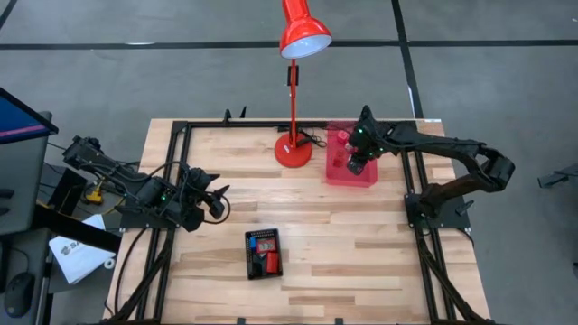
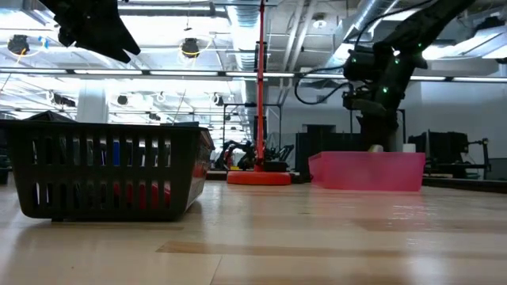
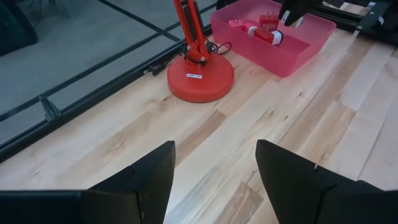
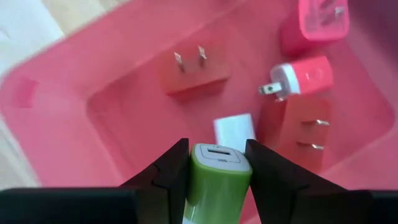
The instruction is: Pick & Place Office items
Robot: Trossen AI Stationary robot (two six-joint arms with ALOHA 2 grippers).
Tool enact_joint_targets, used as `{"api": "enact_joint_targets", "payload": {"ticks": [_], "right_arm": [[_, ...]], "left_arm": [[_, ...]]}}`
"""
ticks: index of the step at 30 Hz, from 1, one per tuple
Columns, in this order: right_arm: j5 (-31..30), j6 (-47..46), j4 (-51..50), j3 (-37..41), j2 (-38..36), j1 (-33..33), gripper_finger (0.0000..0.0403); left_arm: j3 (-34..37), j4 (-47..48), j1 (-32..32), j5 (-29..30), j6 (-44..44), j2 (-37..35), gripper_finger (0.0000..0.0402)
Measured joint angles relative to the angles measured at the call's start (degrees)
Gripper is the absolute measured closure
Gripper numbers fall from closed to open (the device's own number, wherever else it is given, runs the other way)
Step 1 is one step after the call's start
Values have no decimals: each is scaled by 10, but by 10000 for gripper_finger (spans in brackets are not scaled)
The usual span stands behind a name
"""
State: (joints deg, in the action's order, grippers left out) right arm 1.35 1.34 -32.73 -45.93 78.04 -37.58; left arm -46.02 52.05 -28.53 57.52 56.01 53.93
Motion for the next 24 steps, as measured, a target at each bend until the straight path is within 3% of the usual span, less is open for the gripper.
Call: {"api": "enact_joint_targets", "payload": {"ticks": [10,21,24], "right_arm": [[29,2,51,39,0,-27,261],[35,2,146,66,-2,-27,216],[81,1,155,66,-2,-27,203]], "left_arm": [[0,0,0,6,0,0,179],[0,0,0,7,0,1,179],[0,0,0,7,-1,1,179]]}}
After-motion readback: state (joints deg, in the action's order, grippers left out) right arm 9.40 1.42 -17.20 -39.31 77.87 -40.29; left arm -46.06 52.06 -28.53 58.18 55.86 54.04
